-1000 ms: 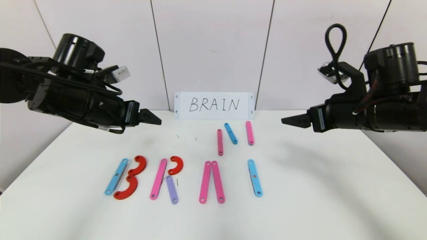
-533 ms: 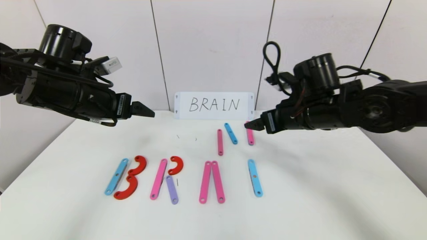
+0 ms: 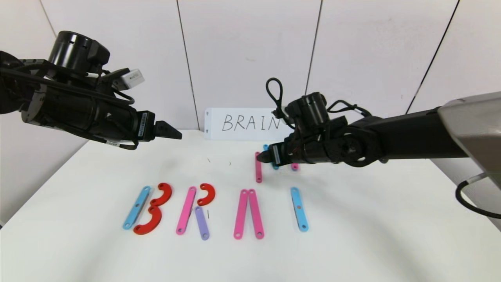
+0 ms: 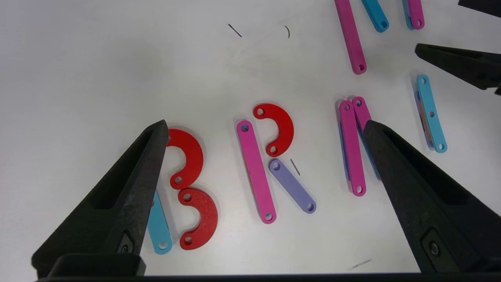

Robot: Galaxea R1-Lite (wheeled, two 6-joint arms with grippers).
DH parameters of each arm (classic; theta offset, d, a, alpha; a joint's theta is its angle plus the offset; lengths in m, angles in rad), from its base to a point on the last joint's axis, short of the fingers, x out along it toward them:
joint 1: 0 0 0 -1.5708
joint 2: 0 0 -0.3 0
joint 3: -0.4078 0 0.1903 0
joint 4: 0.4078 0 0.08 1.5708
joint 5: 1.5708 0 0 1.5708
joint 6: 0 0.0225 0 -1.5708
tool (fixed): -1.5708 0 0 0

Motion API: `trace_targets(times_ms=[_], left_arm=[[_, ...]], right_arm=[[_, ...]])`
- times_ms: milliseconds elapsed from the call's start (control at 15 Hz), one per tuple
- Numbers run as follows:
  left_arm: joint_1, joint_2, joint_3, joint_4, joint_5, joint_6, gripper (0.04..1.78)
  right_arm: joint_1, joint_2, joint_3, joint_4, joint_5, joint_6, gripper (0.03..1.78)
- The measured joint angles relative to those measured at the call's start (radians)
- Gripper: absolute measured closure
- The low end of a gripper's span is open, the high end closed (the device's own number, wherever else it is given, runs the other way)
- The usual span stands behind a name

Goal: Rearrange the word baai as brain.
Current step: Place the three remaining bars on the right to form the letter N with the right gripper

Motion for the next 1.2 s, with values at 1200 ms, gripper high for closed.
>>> trace_targets(times_ms=[1200], left_arm=[[-0.013,0.026,0.008,0.001,-0.002,0.003,0.08]], right_arm=[[0.104,0.316,-0.296,-0.004,-0.242,0.116,0.07]])
